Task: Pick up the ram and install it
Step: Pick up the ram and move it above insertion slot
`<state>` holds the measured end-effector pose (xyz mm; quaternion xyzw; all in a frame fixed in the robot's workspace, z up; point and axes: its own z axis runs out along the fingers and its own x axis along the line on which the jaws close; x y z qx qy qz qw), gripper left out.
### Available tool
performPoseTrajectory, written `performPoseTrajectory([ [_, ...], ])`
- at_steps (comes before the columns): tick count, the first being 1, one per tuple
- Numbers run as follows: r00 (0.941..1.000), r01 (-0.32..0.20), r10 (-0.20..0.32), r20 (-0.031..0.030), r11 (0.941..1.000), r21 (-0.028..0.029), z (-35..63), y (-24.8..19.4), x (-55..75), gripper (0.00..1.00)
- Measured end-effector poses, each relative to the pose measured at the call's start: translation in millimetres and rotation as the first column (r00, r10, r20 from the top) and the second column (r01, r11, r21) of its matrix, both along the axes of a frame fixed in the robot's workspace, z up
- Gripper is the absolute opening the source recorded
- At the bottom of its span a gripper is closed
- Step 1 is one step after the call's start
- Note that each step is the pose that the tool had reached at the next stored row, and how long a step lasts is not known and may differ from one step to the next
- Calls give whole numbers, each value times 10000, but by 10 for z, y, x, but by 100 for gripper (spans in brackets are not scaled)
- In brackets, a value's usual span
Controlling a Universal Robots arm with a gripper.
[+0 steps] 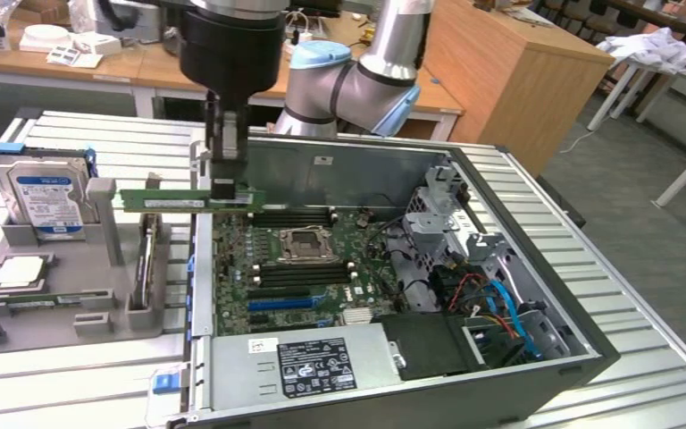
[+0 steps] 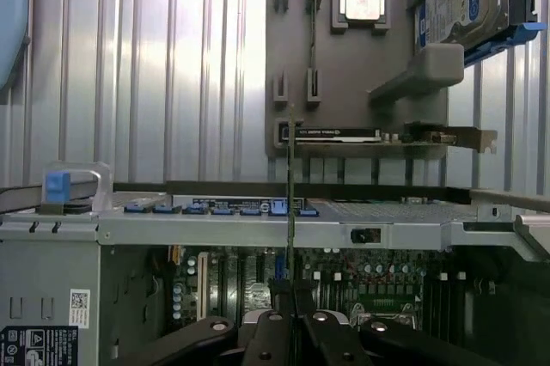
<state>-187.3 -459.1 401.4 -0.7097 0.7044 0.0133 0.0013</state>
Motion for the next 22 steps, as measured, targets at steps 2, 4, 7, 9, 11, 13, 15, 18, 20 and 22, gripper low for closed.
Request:
performPoseTrajectory([
  [2,10000,0,0,0,10000,2,-1,0,46,12],
  [4,10000,-1,1,0,10000,1,-1,0,91,12],
  [7,10000,1,-1,0,10000,1,-1,0,157,12],
  [9,10000,0,0,0,10000,1,-1,0,202,12],
  [11,10000,-1,1,-1,10000,1,0,0,244,12],
  [13,10000,0,0,0,10000,1,0,0,281,12],
  [15,10000,0,0,0,10000,1,0,0,324,12],
  [18,10000,0,0,-1,10000,1,0,0,386,12],
  [20,10000,-2,2,-1,10000,1,0,0,429,12],
  [22,10000,0,0,0,10000,1,0,0,474,12],
])
